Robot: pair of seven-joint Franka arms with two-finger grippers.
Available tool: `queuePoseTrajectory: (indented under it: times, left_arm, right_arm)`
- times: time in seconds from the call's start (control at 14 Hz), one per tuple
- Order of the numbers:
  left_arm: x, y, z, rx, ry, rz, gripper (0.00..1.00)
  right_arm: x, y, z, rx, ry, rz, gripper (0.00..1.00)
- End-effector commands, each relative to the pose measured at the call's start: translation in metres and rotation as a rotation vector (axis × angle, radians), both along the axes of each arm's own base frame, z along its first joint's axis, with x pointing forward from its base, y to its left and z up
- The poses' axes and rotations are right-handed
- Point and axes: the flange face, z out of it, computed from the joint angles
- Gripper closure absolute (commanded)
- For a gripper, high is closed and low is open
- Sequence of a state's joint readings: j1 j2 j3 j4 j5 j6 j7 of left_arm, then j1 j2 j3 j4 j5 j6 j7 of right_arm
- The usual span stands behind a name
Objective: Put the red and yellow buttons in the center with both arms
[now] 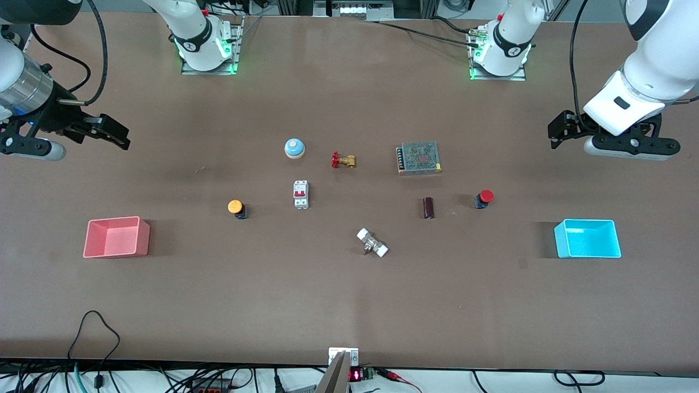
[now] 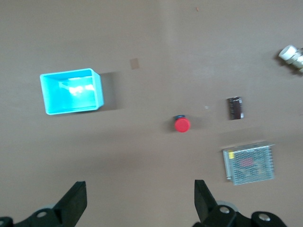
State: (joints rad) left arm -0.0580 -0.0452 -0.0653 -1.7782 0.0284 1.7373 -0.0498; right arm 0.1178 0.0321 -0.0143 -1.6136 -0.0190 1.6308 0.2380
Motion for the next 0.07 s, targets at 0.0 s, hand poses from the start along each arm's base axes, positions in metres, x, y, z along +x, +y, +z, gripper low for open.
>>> queuePoseTrajectory:
  times: [0.0]
  left_arm:
    - [0.011, 0.0291, 0.0028, -0.06, 0.01, 0.07, 0.0]
  right_arm:
    - [0.0003, 0.0002, 0.0037, 0.012, 0.002, 0.009, 0.0]
